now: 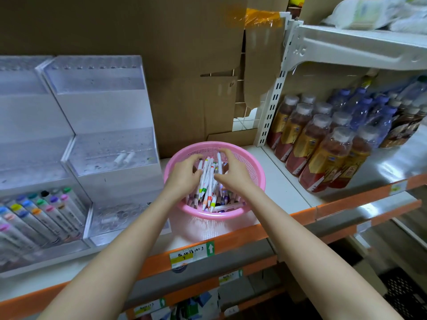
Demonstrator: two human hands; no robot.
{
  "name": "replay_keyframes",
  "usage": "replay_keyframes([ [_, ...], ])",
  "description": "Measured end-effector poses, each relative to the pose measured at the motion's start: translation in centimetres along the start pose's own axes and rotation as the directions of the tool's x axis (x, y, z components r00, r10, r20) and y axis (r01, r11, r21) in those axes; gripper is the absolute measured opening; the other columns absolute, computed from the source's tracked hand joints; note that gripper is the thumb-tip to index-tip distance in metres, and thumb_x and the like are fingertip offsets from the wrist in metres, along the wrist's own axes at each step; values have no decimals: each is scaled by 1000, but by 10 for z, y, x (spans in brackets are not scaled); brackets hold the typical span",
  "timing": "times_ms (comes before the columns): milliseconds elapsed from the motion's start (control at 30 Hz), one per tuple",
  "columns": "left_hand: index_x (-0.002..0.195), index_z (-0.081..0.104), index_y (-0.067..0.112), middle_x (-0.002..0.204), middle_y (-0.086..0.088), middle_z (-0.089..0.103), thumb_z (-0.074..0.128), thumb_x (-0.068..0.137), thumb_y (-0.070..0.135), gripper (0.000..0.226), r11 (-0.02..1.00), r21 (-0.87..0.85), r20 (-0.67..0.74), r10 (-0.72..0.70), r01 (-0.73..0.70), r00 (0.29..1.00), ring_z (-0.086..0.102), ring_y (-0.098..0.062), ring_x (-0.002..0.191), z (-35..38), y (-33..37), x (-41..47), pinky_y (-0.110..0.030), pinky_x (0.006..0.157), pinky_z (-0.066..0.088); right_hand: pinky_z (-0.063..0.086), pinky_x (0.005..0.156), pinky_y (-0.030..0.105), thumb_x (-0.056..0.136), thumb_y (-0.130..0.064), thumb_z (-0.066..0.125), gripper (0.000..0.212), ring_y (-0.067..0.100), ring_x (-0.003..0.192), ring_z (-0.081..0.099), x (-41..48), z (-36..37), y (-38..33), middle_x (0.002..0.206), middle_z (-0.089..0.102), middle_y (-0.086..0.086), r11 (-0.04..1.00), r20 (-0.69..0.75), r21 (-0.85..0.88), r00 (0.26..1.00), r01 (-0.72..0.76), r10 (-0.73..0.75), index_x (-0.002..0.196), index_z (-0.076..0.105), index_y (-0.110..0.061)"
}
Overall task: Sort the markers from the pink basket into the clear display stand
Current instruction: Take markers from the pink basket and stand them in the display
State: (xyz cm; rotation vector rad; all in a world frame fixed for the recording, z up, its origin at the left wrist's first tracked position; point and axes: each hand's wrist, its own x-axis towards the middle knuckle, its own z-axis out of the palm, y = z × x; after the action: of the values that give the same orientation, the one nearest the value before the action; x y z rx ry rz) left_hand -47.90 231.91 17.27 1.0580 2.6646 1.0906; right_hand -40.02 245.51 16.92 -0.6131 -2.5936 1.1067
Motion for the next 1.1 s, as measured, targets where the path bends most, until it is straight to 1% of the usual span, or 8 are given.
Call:
replay_keyframes([
  [100,135,50,17,118,-2,63,58,92,13,44,999,-28,-17,21,-21,1000,54,-11,88,-1,1,-1,-22,79,41,40,50,22,82,-6,62,64,11,65,58,-1,0,0,76,58,-4,998,0,-36,999,48,-48,137,37,-26],
  [200,131,53,18,120,0,63,60,91,13,41,995,-51,-40,79,-81,996,53,-9,82,-3,1,-1,-21,77,41,52,59,31,85,-7,62,64,20,72,64,-4,-1,-4,84,66,6,994,7,-60,995,95,-95,139,35,-28],
  [333,123,55,23,100,4,65,63,89,15,36,987,-82,-115,132,-142,985,53,-2,70,-7,4,-3,-10,62,37,48,55,26,88,-10,62,63,16,69,62,-11,-3,-11,84,63,2,985,-12,-78,987,156,-158,141,34,-30],
  [467,117,53,26,80,9,60,65,87,14,34,964,-140,-188,199,-227,962,58,-5,69,-16,11,-14,-19,62,43,48,64,34,85,-6,61,65,17,71,59,-22,-4,-24,72,54,-7,972,-72,-76,971,224,-229,139,36,-30],
  [633,116,53,20,81,7,58,63,86,8,34,923,-119,-280,322,-366,904,59,-10,74,-37,21,-32,-26,67,51,53,63,46,81,-5,57,64,18,66,60,-40,-2,-47,72,57,0,956,-169,-40,941,289,-292,133,36,-35],
  [800,116,55,18,76,18,52,63,86,4,35,904,-137,-397,325,-405,859,56,2,68,-70,27,-56,-5,61,40,54,66,42,81,-2,59,65,15,67,61,-58,3,-81,73,60,-1,928,-255,13,898,373,-358,134,37,-33],
  [933,117,55,17,76,0,62,66,85,6,36,905,-153,-456,292,-397,841,61,-9,69,-101,17,-79,-14,66,48,54,66,38,81,-1,60,63,14,67,61,-71,17,-112,73,58,-3,905,-301,42,869,422,-392,135,40,-26],
  [1100,118,53,18,78,4,62,66,86,9,35,928,-111,-473,265,-355,840,62,-2,72,-137,-16,-112,-7,65,46,49,59,34,81,-1,58,63,18,64,60,-88,50,-149,71,53,-7,886,-299,50,853,461,-427,138,34,-17],
])
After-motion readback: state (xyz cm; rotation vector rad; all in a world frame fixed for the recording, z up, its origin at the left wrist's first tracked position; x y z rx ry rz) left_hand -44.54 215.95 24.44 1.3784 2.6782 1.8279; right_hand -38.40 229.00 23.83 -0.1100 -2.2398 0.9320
